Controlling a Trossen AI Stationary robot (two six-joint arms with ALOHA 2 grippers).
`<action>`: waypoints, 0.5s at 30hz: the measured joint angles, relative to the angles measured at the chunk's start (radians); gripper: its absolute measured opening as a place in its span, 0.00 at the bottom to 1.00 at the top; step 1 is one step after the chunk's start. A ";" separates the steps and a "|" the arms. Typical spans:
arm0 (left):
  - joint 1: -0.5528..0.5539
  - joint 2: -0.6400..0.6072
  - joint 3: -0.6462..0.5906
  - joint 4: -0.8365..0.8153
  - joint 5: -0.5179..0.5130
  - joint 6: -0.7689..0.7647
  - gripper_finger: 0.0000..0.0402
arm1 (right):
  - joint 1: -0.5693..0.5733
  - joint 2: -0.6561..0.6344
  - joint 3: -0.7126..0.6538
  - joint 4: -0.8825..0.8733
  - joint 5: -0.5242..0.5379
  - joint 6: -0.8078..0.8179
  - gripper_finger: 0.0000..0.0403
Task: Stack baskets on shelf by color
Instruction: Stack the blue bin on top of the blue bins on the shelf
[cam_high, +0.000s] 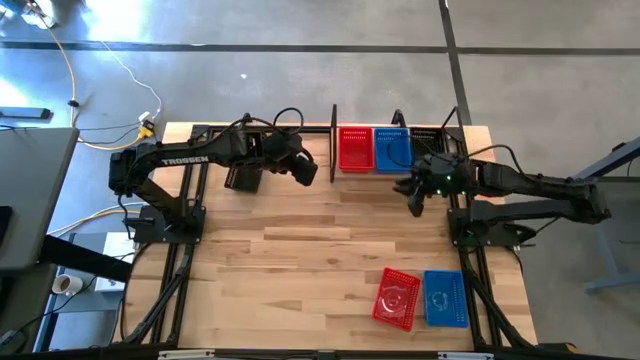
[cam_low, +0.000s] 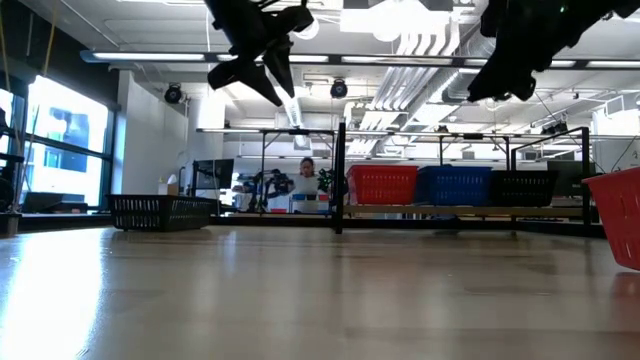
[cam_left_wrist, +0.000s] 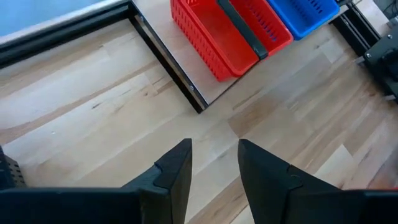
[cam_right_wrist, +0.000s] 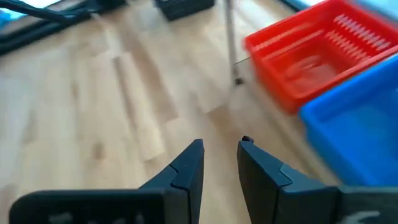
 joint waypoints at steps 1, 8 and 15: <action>0.004 0.000 0.000 0.000 0.011 0.000 0.30 | 0.026 0.004 0.012 -0.007 0.000 0.030 0.21; 0.007 0.000 0.000 -0.018 0.157 0.079 0.30 | 0.203 0.038 0.112 -0.055 0.000 0.317 0.21; -0.008 0.000 0.000 -0.098 0.182 0.156 0.30 | 0.416 0.127 0.145 -0.110 -0.014 0.591 0.21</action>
